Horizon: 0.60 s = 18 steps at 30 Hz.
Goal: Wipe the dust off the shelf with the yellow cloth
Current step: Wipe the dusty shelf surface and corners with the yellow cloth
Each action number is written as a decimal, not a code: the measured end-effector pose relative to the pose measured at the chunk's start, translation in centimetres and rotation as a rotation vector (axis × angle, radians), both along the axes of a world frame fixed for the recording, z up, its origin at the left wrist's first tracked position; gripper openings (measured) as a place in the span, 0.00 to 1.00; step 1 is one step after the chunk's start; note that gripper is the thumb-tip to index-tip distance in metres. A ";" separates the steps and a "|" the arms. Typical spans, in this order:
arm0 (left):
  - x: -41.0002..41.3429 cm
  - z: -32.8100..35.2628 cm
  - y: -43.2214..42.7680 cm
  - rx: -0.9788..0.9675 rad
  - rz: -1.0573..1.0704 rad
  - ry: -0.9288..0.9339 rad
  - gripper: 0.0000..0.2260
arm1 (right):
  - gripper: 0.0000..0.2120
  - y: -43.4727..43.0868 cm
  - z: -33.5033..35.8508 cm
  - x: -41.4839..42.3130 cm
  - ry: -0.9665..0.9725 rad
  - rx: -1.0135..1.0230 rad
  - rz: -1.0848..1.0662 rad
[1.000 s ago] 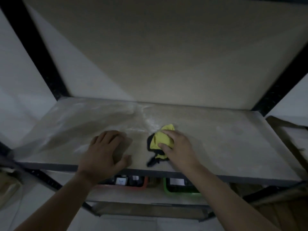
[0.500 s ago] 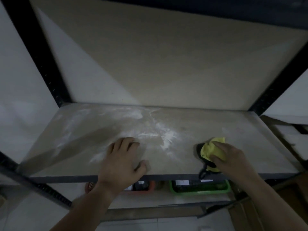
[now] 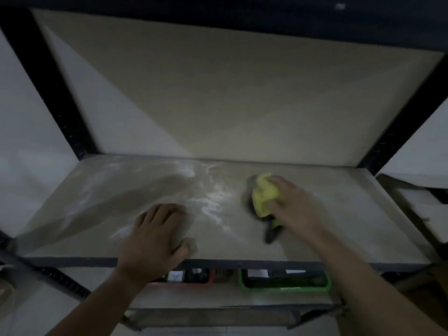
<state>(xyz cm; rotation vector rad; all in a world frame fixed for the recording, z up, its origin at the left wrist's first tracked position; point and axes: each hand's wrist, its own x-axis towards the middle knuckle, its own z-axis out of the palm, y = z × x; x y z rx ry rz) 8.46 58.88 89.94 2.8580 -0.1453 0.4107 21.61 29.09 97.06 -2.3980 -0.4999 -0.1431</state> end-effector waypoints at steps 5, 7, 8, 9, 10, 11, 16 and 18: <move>0.1 -0.1 0.0 0.009 0.013 0.004 0.31 | 0.15 -13.4 -0.1 4.5 0.059 -0.152 -0.418; 0.2 -0.2 0.0 0.014 0.008 -0.005 0.31 | 0.18 -14.9 -1.6 5.7 0.172 -0.343 -0.465; 0.2 -0.3 0.0 0.014 0.004 -0.014 0.30 | 0.20 -14.5 -2.5 5.8 0.163 -0.432 -0.448; 0.2 -0.3 0.1 0.014 0.001 -0.022 0.30 | 0.21 -13.4 -3.3 5.7 0.120 -0.483 -0.430; 0.2 -0.3 0.1 0.015 0.001 -0.024 0.30 | 0.21 -11.9 -3.9 5.5 0.066 -0.468 -0.411; 0.2 -0.2 0.1 0.018 0.000 -0.026 0.30 | 0.21 -9.9 -4.5 5.2 0.021 -0.424 -0.380; 0.1 0.1 0.0 0.013 -0.011 -0.009 0.28 | 0.22 1.4 -5.2 2.1 -0.093 -0.246 0.037; 0.0 0.2 -0.1 0.005 -0.011 -0.007 0.29 | 0.23 2.8 -4.6 1.6 0.025 -0.146 0.223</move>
